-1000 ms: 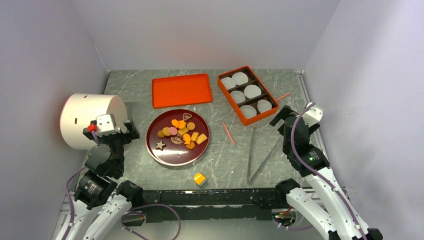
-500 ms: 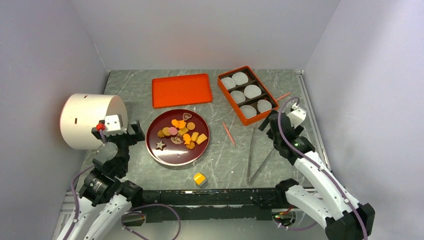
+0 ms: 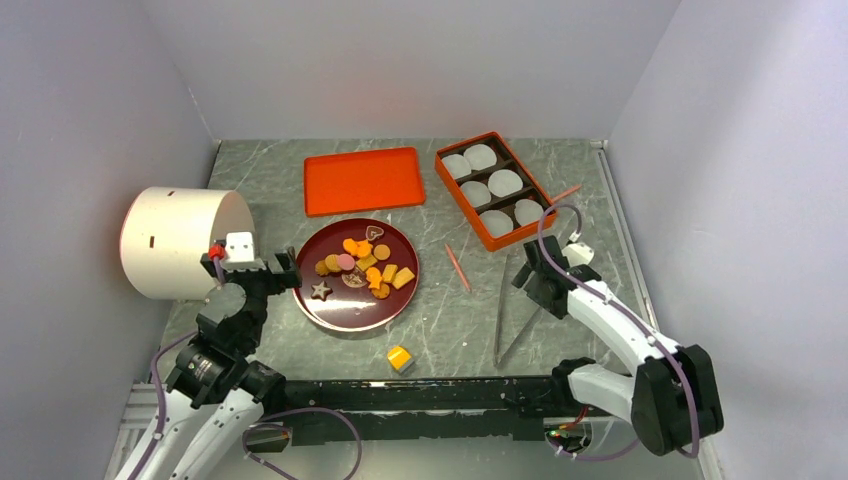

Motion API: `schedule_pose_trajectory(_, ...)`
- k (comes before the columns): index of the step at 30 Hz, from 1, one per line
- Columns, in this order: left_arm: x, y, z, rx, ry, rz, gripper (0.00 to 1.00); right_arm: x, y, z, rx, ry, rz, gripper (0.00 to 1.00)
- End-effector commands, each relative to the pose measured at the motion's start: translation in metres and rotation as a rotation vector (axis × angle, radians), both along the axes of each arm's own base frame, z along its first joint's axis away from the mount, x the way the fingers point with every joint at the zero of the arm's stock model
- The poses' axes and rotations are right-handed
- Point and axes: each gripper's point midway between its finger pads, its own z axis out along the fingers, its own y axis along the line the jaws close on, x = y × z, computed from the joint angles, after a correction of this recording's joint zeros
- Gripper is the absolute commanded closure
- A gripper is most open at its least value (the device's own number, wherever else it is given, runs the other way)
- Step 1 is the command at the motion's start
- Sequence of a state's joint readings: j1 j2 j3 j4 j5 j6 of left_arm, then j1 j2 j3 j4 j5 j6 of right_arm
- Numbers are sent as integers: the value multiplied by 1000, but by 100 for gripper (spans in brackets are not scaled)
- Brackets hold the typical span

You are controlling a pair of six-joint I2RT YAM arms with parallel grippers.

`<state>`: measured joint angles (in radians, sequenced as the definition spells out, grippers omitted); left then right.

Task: Pack the cookies

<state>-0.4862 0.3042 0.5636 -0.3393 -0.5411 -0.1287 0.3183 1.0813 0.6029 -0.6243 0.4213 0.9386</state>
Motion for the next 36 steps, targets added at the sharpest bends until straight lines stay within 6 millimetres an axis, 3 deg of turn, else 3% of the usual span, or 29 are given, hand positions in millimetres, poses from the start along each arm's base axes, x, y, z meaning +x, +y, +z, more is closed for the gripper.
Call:
schedule_pose_trajectory(1, 3, -9, 7, -33, -35, -40, 1, 1, 10, -17, 68, 25, 8, 19)
schedule_pose_trajectory(6, 2, -14, 9, -33, -45, -71, 1, 0, 13, -26, 78, 42, 20, 32)
schedule_pose_trajectory(11, 3, -32, 12, -41, -56, -163, 1, 1, 12, -29, 67, 54, 31, 58)
schedule_pose_trajectory(13, 3, -41, 15, -50, -62, -214, 1, 2, 10, -24, 54, 46, 39, 71)
schedule_pose_trajectory(20, 6, -79, 16, -117, -17, -382, 1, 12, 7, 3, 4, -5, 110, 100)
schedule_pose_trajectory(29, 16, -113, 8, -312, 87, -451, 1, 36, 31, 49, 40, -121, 293, 100)
schedule_pose_trajectory(36, 20, -145, 3, -431, 198, -545, 1, 55, 77, 81, 69, -182, 447, 100)
